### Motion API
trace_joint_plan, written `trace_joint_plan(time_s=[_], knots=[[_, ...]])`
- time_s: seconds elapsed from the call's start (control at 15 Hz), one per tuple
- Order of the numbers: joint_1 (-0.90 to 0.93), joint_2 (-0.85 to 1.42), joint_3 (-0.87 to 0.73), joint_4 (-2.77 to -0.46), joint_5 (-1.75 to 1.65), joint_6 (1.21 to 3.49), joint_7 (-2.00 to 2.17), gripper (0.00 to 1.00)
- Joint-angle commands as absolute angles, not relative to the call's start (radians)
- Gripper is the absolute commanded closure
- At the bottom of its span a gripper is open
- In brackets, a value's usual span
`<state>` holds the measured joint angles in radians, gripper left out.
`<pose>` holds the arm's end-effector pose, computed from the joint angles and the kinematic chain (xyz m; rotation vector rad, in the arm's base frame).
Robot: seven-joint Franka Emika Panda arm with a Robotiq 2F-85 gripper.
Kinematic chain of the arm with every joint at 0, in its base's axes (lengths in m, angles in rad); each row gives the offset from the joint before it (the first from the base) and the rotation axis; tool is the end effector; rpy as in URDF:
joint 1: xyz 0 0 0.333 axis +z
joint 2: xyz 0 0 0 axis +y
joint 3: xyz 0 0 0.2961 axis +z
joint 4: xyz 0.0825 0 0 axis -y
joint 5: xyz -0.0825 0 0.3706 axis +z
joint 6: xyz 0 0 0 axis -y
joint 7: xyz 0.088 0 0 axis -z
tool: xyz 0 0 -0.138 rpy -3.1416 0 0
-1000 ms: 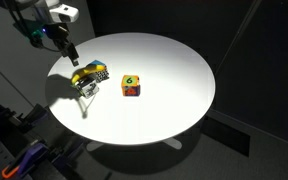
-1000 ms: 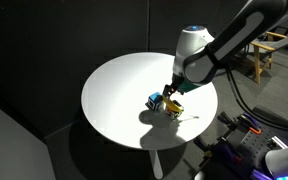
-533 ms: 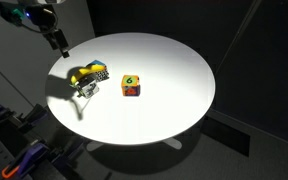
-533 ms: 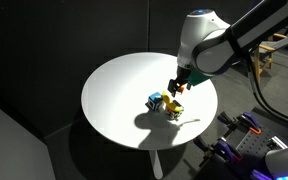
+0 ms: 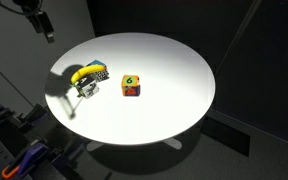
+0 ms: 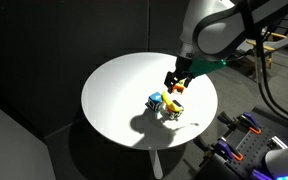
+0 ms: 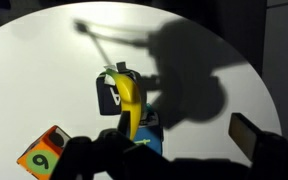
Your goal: Put the banana plush toy on top of the white and black dice
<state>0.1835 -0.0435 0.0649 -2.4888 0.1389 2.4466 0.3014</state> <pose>0.4441 0.1154 0.2632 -3.0484 0.2440 0.0338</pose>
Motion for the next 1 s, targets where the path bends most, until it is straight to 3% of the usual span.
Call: trace_joint_plan(time_s=[0.0, 0.93], knots=[[0.159, -0.118, 0.088, -2.483, 0.160, 2.384, 0.285, 0.00], [0.139, -0.172, 0.110, -2.487, 0.138, 2.352, 0.301, 0.00]])
